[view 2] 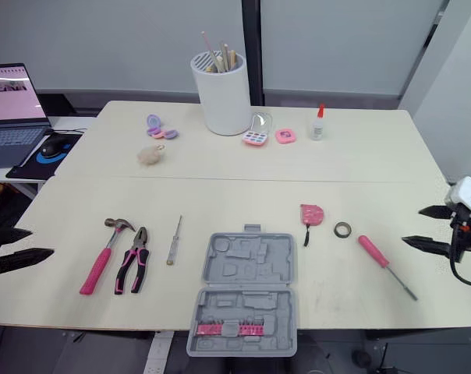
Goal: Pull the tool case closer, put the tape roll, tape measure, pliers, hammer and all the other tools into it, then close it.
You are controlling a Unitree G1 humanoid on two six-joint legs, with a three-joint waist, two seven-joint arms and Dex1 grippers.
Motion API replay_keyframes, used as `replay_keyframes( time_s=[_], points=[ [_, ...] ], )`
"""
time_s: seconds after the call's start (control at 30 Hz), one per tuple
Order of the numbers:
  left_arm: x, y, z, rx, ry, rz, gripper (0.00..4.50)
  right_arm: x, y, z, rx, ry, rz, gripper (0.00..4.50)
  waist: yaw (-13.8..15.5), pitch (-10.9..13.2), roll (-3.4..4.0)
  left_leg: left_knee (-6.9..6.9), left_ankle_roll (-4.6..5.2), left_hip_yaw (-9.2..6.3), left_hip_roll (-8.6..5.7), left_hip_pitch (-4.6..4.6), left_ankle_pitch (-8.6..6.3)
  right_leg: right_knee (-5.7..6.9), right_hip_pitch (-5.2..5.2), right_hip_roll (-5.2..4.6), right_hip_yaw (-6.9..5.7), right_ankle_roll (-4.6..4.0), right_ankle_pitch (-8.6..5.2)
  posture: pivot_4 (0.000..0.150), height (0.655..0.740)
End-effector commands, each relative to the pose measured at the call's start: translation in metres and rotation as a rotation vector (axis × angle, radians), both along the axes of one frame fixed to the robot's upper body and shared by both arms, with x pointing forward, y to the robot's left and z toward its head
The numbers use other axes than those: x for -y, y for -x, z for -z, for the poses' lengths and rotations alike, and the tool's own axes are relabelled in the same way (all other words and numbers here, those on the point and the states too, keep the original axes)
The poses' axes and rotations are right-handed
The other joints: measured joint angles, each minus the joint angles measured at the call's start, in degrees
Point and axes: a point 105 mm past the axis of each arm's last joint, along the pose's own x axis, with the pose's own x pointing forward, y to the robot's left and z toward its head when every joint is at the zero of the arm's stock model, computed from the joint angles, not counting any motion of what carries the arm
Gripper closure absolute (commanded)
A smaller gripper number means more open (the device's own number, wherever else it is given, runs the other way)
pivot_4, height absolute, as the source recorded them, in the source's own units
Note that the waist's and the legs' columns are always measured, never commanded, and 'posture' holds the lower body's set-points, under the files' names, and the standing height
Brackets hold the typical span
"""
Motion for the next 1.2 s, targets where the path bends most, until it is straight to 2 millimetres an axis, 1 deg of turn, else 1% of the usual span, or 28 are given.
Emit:
replay_keyframes(
  time_s=[0.03, 0.07, 0.17, 0.27, 0.73, 0.9, 1.0, 1.13, 1.17, 1.2],
  points=[
    [-0.003, -0.004, -0.009, 0.028, -0.039, 0.005, 0.0, 0.004, 0.0, -0.01, 0.051, 0.029, -0.01, 0.04, 0.0, 0.0, 0.0, 0.0, 0.0, 0.0, 0.01, -0.01, 0.0, 0.01, -0.02, 0.0, 0.0, 0.0, 0.0, 0.15, 0.74],
    [-0.003, -0.005, -0.009, 0.032, -0.043, 0.004, 0.0, 0.003, 0.001, -0.008, 0.048, 0.038, -0.017, 0.04, 0.0, 0.0, 0.0, 0.0, 0.0, 0.01, 0.01, 0.0, 0.0, 0.02, -0.01, 0.01, 0.0, 0.0, 0.0, 0.15, 0.74],
    [-0.004, -0.008, -0.005, 0.025, -0.067, -0.001, 0.0, 0.0, -0.002, -0.011, 0.059, 0.016, -0.015, 0.04, 0.0, 0.0, 0.0, 0.0, 0.0, 0.05, 0.01, -0.01, 0.0, 0.02, -0.02, 0.01, 0.04, 0.0, 0.0, 0.15, 0.74],
    [-0.005, -0.01, -0.006, 0.034, -0.066, -0.01, 0.0, 0.001, -0.003, -0.011, 0.051, 0.03, -0.017, 0.04, 0.0, 0.0, 0.0, -0.01, -0.01, 0.07, 0.01, -0.02, -0.01, 0.02, -0.04, 0.0, 0.04, -0.01, 0.02, 0.15, 0.74],
    [0.002, -0.012, -0.006, 0.021, -0.088, 0.017, 0.0, 0.001, -0.004, -0.008, 0.053, 0.042, -0.019, 0.04, -0.1, 0.0, 0.01, 0.0, -0.01, 0.07, 0.01, -0.02, -0.01, 0.04, -0.03, 0.0, 0.05, -0.03, 0.03, 0.15, 0.74],
    [0.003, -0.011, -0.008, 0.025, -0.089, 0.014, 0.0, 0.005, -0.004, -0.005, 0.05, 0.068, -0.012, 0.04, 0.0, 0.0, 0.0, 0.0, -0.01, 0.07, 0.01, -0.01, -0.01, 0.06, -0.04, 0.0, 0.04, -0.03, 0.03, 0.15, 0.74],
    [0.006, -0.012, -0.011, 0.033, -0.077, 0.011, 0.0, 0.005, -0.007, -0.006, 0.065, 0.075, -0.014, 0.04, 0.0, 0.0, 0.0, 0.01, -0.01, 0.07, 0.0, -0.02, -0.01, 0.06, -0.03, 0.0, 0.05, -0.03, 0.03, 0.15, 0.74],
    [0.018, -0.017, -0.011, 0.051, -0.061, 0.035, 0.0, 0.002, -0.012, -0.005, 0.091, 0.09, -0.022, 0.04, -0.1, 0.0, 0.01, 0.01, -0.01, 0.07, 0.01, -0.01, -0.01, 0.08, -0.04, 0.0, 0.06, -0.05, 0.04, 0.15, 0.74],
    [0.025, -0.018, -0.011, 0.057, -0.054, 0.058, 0.0, 0.0, -0.012, -0.003, 0.093, 0.1, -0.031, 0.04, -0.1, 0.0, 0.01, 0.01, -0.01, 0.07, 0.01, -0.01, -0.01, 0.09, -0.03, 0.0, 0.06, -0.06, 0.04, 0.15, 0.74],
    [0.037, -0.022, -0.016, 0.081, -0.04, 0.09, 0.0, -0.004, -0.013, -0.001, 0.091, 0.11, -0.048, 0.04, -0.1, 0.0, 0.01, 0.01, -0.01, 0.08, 0.0, -0.01, -0.01, 0.09, -0.03, 0.0, 0.07, -0.07, 0.05, 0.15, 0.74]
  ],
)
